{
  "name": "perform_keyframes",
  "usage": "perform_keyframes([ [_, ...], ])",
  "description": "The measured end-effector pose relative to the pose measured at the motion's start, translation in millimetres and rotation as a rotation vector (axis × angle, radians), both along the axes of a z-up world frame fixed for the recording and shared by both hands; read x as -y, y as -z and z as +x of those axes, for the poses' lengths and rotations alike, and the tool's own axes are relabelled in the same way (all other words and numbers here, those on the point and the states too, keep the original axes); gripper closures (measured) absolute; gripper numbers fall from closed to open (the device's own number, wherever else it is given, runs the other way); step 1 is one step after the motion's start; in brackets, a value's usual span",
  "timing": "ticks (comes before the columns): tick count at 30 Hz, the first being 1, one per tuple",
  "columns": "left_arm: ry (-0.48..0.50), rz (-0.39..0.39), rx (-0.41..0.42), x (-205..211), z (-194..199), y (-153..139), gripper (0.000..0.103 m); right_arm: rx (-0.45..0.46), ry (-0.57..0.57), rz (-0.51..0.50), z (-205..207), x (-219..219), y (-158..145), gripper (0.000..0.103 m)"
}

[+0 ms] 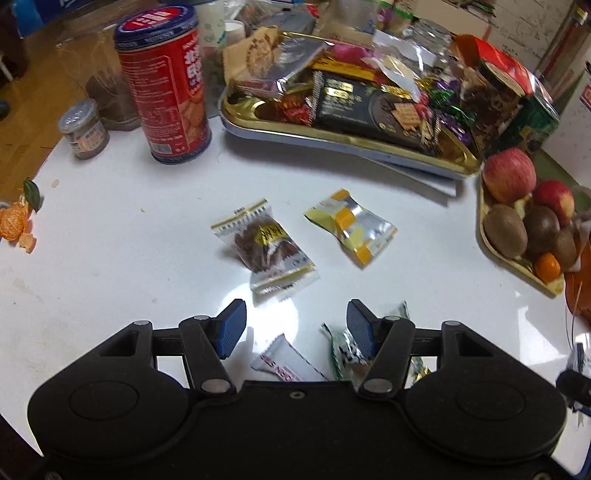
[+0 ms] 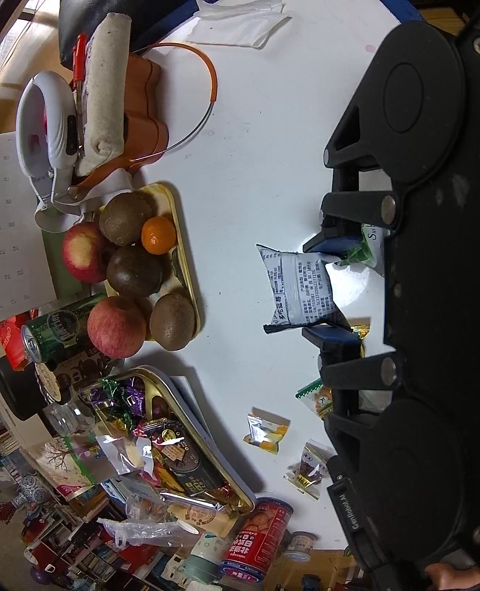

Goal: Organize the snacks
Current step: 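Grasp the brown nut pack with the left gripper while the right holds the white pack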

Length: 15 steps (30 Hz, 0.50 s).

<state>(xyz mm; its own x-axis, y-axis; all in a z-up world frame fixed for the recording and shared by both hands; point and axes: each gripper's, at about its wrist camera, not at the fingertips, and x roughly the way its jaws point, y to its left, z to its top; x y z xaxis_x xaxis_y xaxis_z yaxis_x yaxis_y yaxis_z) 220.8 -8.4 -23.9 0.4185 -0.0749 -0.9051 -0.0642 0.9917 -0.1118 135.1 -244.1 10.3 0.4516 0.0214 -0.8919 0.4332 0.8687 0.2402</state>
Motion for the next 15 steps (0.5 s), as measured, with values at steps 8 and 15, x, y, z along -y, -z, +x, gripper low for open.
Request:
perform_keyframes([
  [8, -0.015, 0.069, 0.054, -5, 21, 9, 0.040, 0.054, -0.063, -0.011, -10, -13, -12, 0.060],
  [15, 0.009, 0.081, 0.088, 0, 39, 18, 0.039, 0.055, -0.106, -0.006, -15, -21, -12, 0.060],
])
